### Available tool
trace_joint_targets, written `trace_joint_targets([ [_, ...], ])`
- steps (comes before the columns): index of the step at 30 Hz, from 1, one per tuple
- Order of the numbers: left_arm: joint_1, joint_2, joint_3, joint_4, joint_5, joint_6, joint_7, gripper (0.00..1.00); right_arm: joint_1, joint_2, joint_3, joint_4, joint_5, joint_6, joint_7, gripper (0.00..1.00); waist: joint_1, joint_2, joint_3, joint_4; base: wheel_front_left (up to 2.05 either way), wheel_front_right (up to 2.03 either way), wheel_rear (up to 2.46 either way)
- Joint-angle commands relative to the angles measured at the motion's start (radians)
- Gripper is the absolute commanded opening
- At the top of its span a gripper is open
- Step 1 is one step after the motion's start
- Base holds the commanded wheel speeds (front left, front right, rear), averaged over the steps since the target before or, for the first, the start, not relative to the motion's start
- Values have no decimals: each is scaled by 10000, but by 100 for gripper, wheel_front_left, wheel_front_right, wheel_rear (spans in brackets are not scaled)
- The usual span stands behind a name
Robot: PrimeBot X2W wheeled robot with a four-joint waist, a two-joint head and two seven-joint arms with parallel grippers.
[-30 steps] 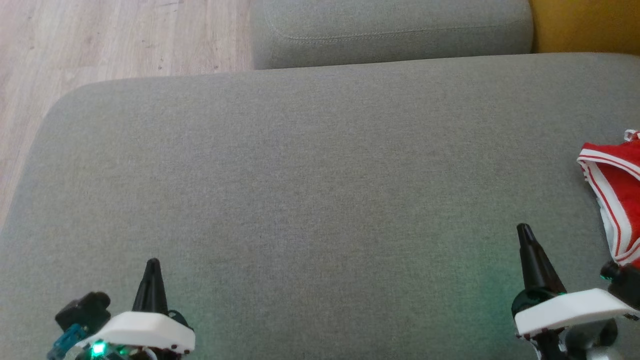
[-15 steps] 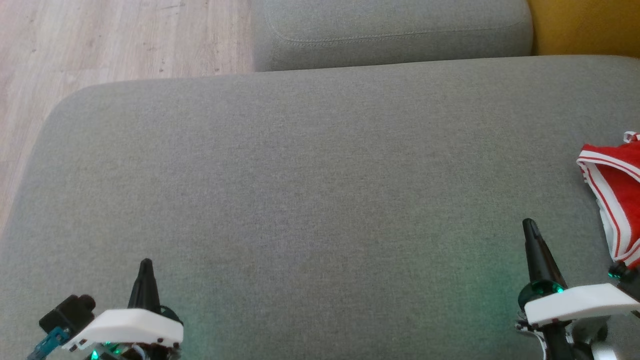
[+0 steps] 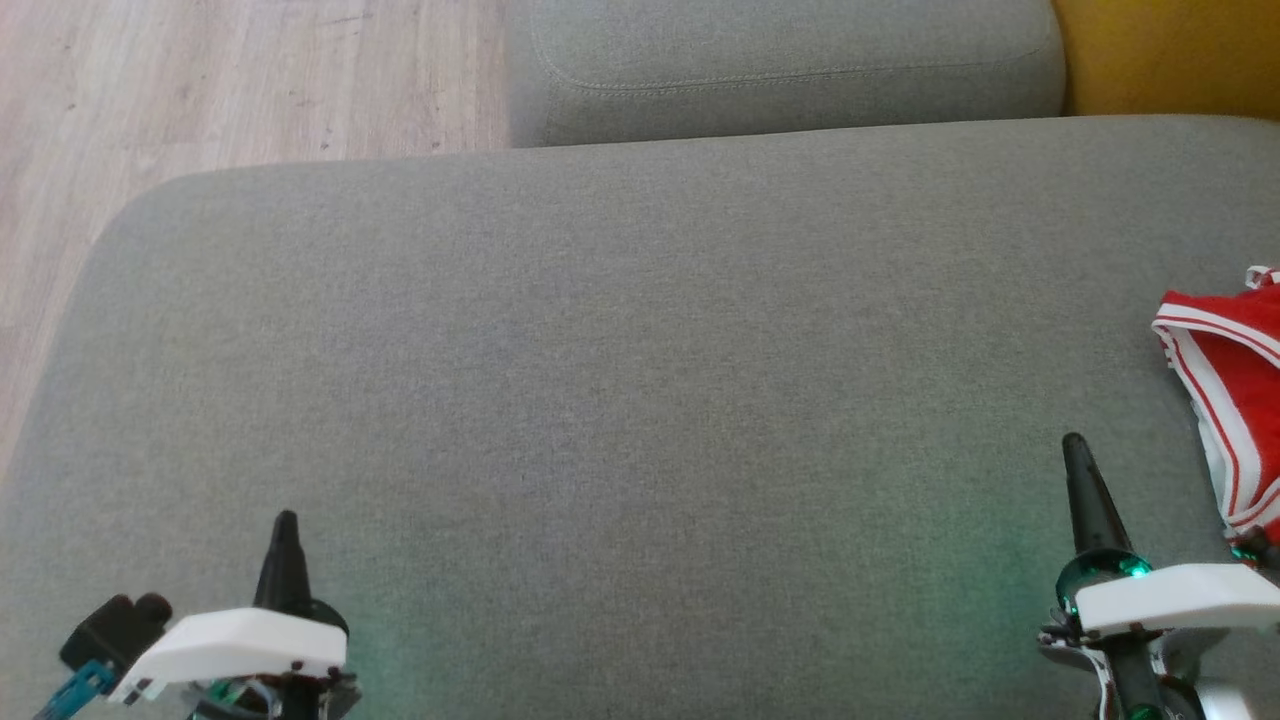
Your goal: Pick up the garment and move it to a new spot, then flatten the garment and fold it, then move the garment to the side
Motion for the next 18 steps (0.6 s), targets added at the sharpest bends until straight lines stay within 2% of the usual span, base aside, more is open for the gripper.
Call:
trace_joint_targets([
  [1, -572, 29, 386, -235, -195, -99, 25, 0, -585, -221, 84, -274, 251, -4, -65, 0, -1, 0, -4, 1, 0, 0, 0],
  [18, -742, -310, 1029, -89, -1913, -667, 336, 0, -944, -231, -66, 264, 2182, -5, -46, 0, -1, 0, -84, 11, 0, 0, 0],
])
